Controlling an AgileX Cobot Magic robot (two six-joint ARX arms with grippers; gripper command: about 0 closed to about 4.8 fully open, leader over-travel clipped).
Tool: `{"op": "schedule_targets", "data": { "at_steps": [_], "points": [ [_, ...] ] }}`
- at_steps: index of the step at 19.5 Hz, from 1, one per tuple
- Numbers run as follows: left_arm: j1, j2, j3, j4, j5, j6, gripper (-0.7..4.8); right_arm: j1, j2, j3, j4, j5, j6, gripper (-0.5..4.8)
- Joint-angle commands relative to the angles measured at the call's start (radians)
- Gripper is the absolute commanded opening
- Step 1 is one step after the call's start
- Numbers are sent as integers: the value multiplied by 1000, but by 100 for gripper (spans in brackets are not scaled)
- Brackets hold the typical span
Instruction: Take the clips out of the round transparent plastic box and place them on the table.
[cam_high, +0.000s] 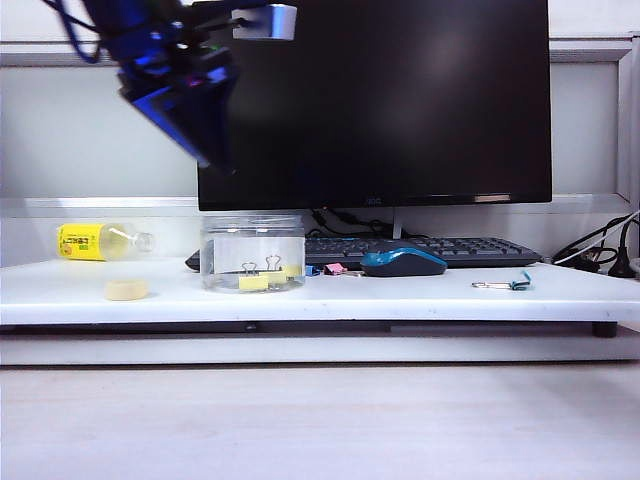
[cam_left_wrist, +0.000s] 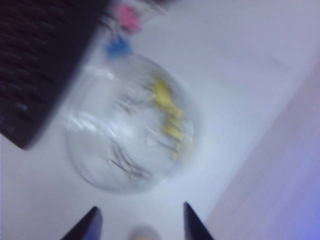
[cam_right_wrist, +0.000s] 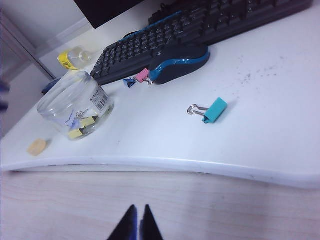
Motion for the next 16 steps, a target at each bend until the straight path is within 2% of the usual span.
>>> {"op": "schedule_targets", "data": {
  "at_steps": [1,3,6,9,13,16],
  "points": [
    [24,61,82,3,85,0,218,0,1,0,3,-3,-10,22],
    [37,104,129,3,143,-3,218,0,1,0,3,2,-14,22],
    [55,166,186,-8,141,1,218,0,1,0,2,2,-14,22],
    [81,259,264,-87,138,0,218,0,1,0,1,2,-14,22],
    [91,354,343,-155,118,-66,218,0,1,0,-5,2,-14,22],
    [90,378,359,-162,121,-71,218,0,1,0,-5,2,-14,22]
  ]
}}
